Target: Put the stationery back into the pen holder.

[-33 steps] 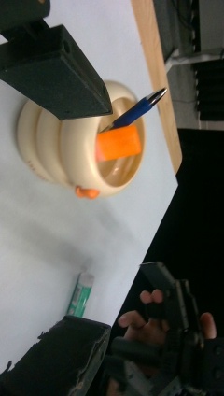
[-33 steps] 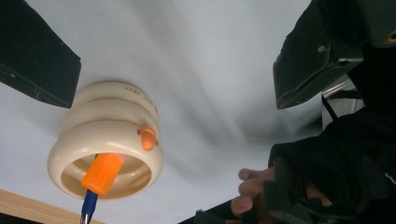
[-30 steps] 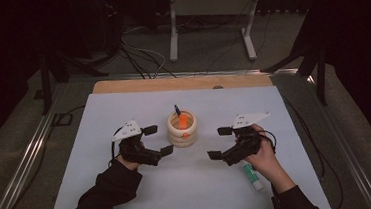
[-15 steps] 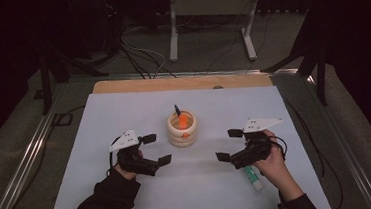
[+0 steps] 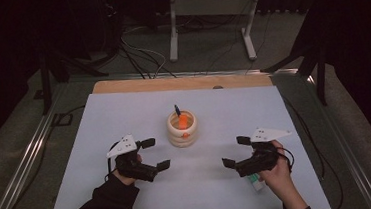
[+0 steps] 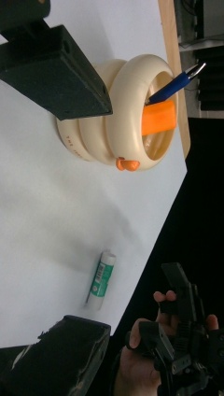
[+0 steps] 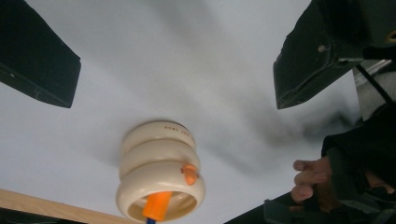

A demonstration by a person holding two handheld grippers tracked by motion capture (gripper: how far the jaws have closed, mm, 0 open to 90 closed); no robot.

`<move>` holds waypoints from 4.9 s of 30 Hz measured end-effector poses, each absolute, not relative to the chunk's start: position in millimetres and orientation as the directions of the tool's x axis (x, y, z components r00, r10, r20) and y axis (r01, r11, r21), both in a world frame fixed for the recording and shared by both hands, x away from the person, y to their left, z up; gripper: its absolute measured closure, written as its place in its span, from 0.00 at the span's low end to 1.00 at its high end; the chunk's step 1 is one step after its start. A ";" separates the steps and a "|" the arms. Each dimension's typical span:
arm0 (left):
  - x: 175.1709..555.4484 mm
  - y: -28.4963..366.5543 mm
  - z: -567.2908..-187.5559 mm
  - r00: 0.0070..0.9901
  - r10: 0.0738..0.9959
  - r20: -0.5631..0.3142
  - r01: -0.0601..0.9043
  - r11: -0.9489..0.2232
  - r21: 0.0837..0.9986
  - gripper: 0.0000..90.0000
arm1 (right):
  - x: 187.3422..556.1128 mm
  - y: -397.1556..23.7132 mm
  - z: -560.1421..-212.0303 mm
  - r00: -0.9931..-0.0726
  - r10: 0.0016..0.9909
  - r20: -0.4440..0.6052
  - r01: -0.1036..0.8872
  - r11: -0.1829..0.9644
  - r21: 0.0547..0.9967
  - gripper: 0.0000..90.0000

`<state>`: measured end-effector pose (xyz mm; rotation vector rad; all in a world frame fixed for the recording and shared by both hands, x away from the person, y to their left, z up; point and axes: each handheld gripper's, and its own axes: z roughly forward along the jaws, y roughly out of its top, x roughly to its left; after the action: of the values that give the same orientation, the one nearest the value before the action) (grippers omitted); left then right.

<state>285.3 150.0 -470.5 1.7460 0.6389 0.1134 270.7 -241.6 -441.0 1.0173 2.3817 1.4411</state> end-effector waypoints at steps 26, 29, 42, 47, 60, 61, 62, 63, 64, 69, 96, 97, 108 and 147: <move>277.6 153.2 -474.9 0.846 0.461 -0.266 0.358 -0.123 0.926 0.00 | 229.2 -259.7 -462.0 -0.591 0.794 0.140 0.536 0.258 0.804 0.01; 277.5 153.4 -475.3 0.847 0.460 -0.267 0.358 -0.121 0.926 0.00 | 224.4 -260.3 -465.2 -0.562 0.817 0.128 0.544 0.249 0.801 0.05; 278.0 153.6 -475.7 0.847 0.459 -0.269 0.357 -0.116 0.927 0.00 | 207.9 -268.7 -475.6 -0.454 0.885 0.101 0.625 0.236 0.744 0.19; 278.8 152.4 -475.6 0.848 0.457 -0.268 0.356 -0.117 0.927 0.00 | 202.8 -272.6 -482.6 -0.422 0.902 0.097 0.667 0.236 0.707 0.29; 278.5 152.4 -475.2 0.849 0.455 -0.268 0.353 -0.111 0.929 0.00 | 196.7 -274.0 -496.5 -0.376 0.926 0.046 0.715 0.258 0.650 0.47; 278.5 152.5 -475.1 0.849 0.455 -0.268 0.353 -0.110 0.929 0.00 | 197.1 -273.5 -497.5 -0.374 0.926 0.039 0.719 0.264 0.643 0.48; 278.5 152.6 -475.0 0.849 0.455 -0.268 0.353 -0.110 0.929 0.00 | 197.4 -273.2 -498.2 -0.371 0.928 0.036 0.723 0.264 0.639 0.48; 278.6 152.7 -475.0 0.849 0.455 -0.269 0.353 -0.109 0.929 0.00 | 197.9 -272.9 -498.8 -0.367 0.929 0.035 0.727 0.264 0.634 0.49; 278.6 152.8 -474.9 0.849 0.455 -0.270 0.353 -0.107 0.930 0.00 | 198.4 -272.9 -499.6 -0.366 0.930 0.034 0.730 0.264 0.630 0.49; 278.5 153.0 -475.0 0.849 0.455 -0.269 0.352 -0.107 0.930 0.00 | 199.6 -270.0 -503.4 -0.380 0.925 0.024 0.742 0.289 0.604 0.53; 277.6 150.3 -474.8 0.862 0.442 -0.248 0.340 -0.141 0.930 0.00 | 211.5 -263.0 -498.1 -0.429 0.903 -0.002 0.729 0.347 0.589 0.73; 277.3 150.0 -474.6 0.864 0.439 -0.247 0.339 -0.144 0.930 0.00 | 212.5 -262.2 -496.9 -0.432 0.902 0.002 0.727 0.347 0.593 0.73; 276.4 149.0 -473.0 0.875 0.420 -0.241 0.333 -0.159 0.929 0.00 | 229.6 -250.4 -482.4 -0.495 0.868 0.035 0.693 0.370 0.619 0.72; 270.4 129.1 -467.1 0.942 0.331 -0.055 0.178 -0.355 0.918 0.00 | 276.8 -175.0 -460.4 -0.741 0.660 0.124 0.586 0.545 0.599 0.72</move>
<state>270.4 129.1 -467.1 1.9447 0.3682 0.1657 276.8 -175.0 -460.4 1.0766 2.6581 0.9632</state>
